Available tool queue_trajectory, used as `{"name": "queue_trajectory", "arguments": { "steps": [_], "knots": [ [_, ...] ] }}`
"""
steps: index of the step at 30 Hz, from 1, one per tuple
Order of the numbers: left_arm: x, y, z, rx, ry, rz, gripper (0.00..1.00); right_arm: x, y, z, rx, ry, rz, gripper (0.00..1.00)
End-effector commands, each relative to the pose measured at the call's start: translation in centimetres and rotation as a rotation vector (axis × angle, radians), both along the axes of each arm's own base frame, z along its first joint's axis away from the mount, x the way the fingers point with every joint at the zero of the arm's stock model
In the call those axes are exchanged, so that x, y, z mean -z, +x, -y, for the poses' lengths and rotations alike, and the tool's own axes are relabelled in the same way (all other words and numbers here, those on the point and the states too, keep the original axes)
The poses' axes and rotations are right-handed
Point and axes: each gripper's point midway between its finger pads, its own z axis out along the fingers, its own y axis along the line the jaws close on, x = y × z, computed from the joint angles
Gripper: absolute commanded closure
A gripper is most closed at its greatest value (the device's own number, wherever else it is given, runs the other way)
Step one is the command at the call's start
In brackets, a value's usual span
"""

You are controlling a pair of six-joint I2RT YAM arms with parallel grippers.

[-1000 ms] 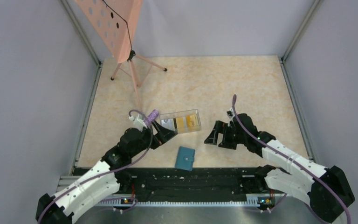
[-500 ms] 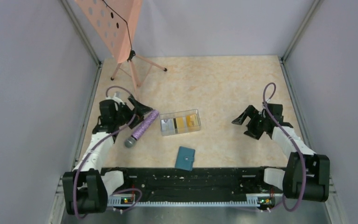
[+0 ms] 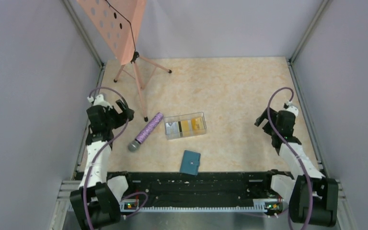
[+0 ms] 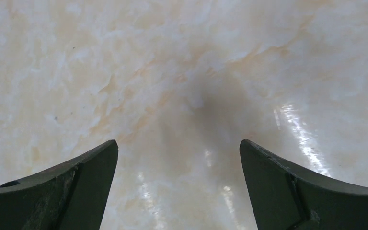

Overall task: Put the credit cards into the card holder
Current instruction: Reset both arms

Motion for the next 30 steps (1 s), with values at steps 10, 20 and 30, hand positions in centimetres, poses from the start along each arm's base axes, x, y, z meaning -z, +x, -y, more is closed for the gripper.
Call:
{"name": "queue_trajectory", "arguments": {
  "steps": [10,20,30],
  "knots": [
    [3.0,1.0,-3.9,-0.143,0.297,0.350,0.01,-4.1,1.2,5.0,0.086,-0.401,0.430,0.03],
    [2.6,6.0,-0.9,0.034,0.456,0.394,0.01,-4.9,5.5,3.3,-0.036,-0.381,0.523,0.01],
    [4.0,6.9,0.1,0.117,0.503,0.484,0.01,-3.3,6.9,-0.9,-0.236,-0.466,0.548,0.01]
  ]
}}
